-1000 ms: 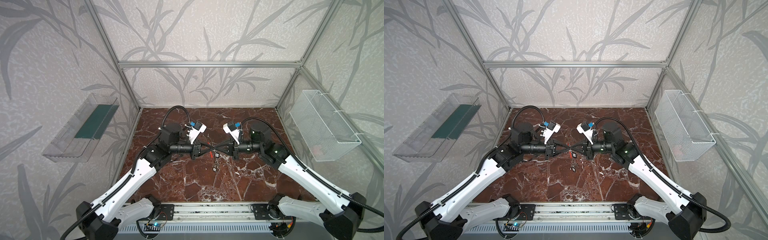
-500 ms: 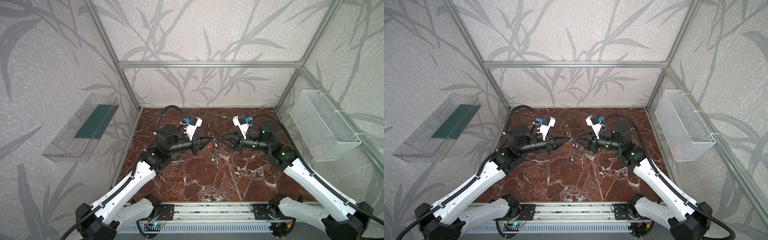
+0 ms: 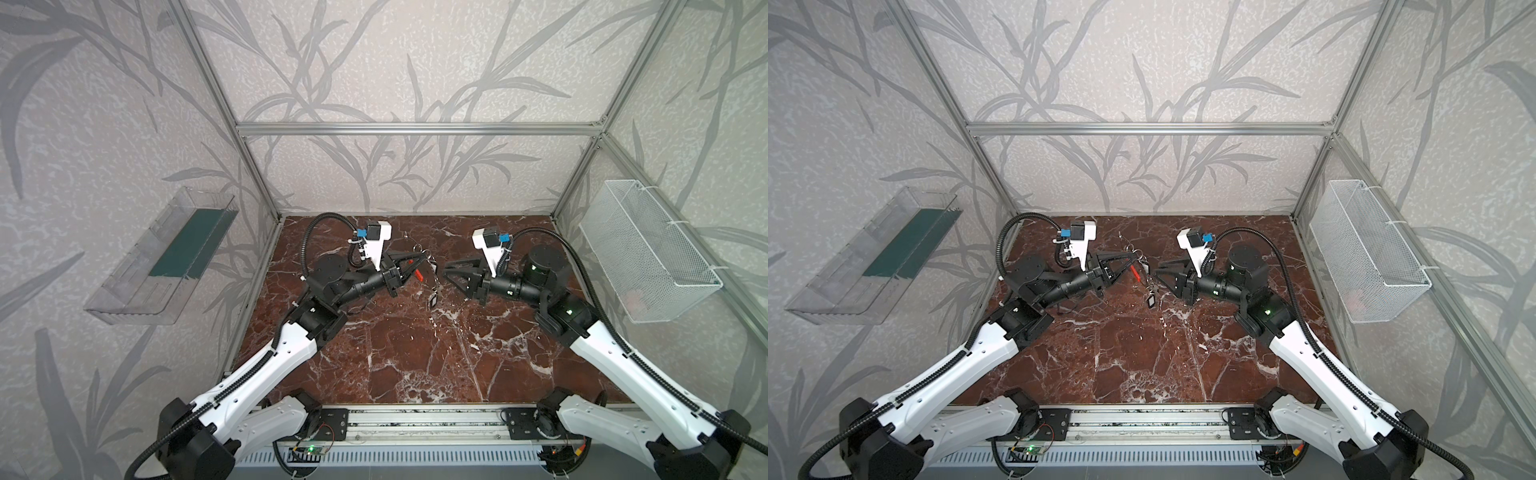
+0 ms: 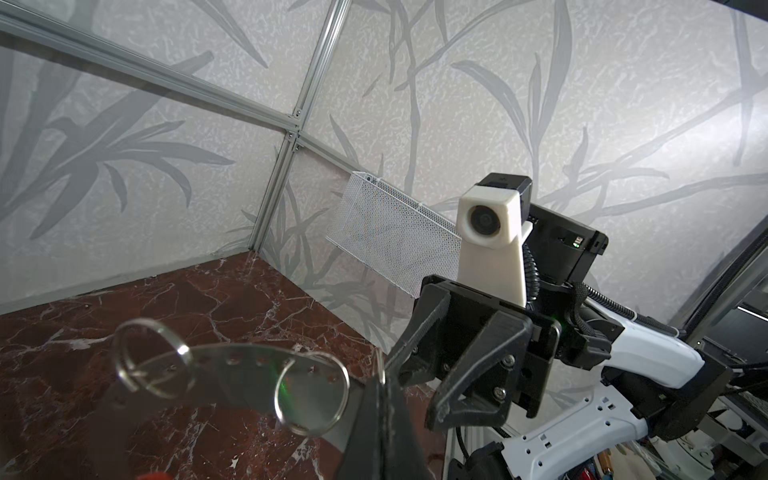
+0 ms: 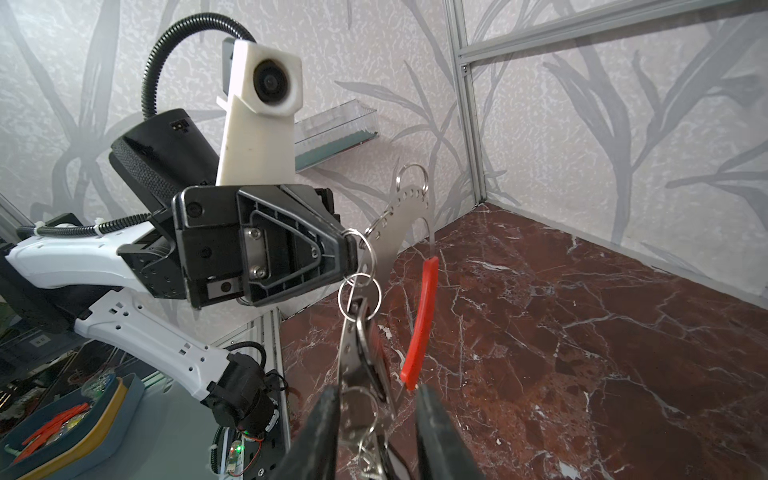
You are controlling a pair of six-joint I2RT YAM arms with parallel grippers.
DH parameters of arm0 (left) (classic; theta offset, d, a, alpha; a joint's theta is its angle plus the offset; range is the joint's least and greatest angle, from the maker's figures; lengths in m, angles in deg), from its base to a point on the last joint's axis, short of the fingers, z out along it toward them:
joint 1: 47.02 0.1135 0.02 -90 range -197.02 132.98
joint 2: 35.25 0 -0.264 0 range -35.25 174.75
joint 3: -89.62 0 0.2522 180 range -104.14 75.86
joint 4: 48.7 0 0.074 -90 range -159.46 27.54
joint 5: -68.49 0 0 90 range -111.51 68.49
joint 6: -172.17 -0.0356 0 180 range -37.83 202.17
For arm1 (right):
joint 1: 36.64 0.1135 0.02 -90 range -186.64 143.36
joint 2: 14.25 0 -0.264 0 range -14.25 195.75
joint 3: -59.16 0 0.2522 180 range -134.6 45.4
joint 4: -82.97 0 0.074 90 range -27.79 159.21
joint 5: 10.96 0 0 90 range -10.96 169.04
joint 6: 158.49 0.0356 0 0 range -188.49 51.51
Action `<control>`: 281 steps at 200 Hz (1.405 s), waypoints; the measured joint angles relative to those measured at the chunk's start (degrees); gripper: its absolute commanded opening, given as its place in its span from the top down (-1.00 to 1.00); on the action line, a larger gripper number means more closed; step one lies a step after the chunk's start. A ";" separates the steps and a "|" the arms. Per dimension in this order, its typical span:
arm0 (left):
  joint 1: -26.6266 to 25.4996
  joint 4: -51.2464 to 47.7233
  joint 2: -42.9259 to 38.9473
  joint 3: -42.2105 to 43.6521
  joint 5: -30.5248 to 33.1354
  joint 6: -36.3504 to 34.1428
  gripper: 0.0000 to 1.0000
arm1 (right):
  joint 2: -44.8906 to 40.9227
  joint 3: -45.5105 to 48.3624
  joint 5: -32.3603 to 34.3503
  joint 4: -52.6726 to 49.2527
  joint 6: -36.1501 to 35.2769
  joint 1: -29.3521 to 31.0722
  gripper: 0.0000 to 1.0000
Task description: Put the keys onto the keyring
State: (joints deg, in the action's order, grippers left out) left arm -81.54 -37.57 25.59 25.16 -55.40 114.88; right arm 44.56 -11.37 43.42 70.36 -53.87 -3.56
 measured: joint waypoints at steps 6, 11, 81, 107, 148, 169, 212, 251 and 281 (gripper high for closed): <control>-0.02 0.74 0.17 0.00 0.15 0.39 1.00 | 0.22 -0.33 0.44 -0.15 -0.28 0.15 0.35; -0.02 1.22 0.28 -0.02 0.26 0.57 1.00 | 0.44 -0.61 0.72 -0.15 -0.55 0.33 0.35; -0.26 3.45 0.68 -0.02 0.52 1.81 1.00 | 2.73 -4.57 3.89 -2.08 -5.09 4.37 0.35; -0.26 3.43 1.03 -0.02 0.39 1.95 1.00 | 3.69 -5.84 5.88 -3.37 -6.69 5.57 0.43; -0.31 3.45 1.14 -0.02 0.28 2.05 1.00 | 4.70 -6.82 7.98 -4.46 -8.48 6.84 0.71; -0.31 3.43 1.14 -0.02 0.28 2.03 1.00 | 4.70 -6.82 8.22 -4.44 -8.72 6.95 0.73; -0.31 3.43 1.14 -0.02 0.31 2.01 1.00 | 4.39 -6.21 8.15 -4.13 -8.76 6.99 1.00; -0.31 3.41 1.20 -0.02 0.22 2.05 1.00 | 4.13 -5.16 7.50 -3.91 -8.46 7.34 1.00; -0.48 3.63 1.57 -0.02 -0.42 2.54 1.00 | 4.17 -4.96 6.67 -3.50 -8.07 7.93 1.00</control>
State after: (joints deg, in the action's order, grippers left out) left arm -82.02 -33.95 27.16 25.14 -55.82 117.41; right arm 48.74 -16.33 50.09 66.86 -61.94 4.37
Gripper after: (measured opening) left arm 0.049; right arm 0.056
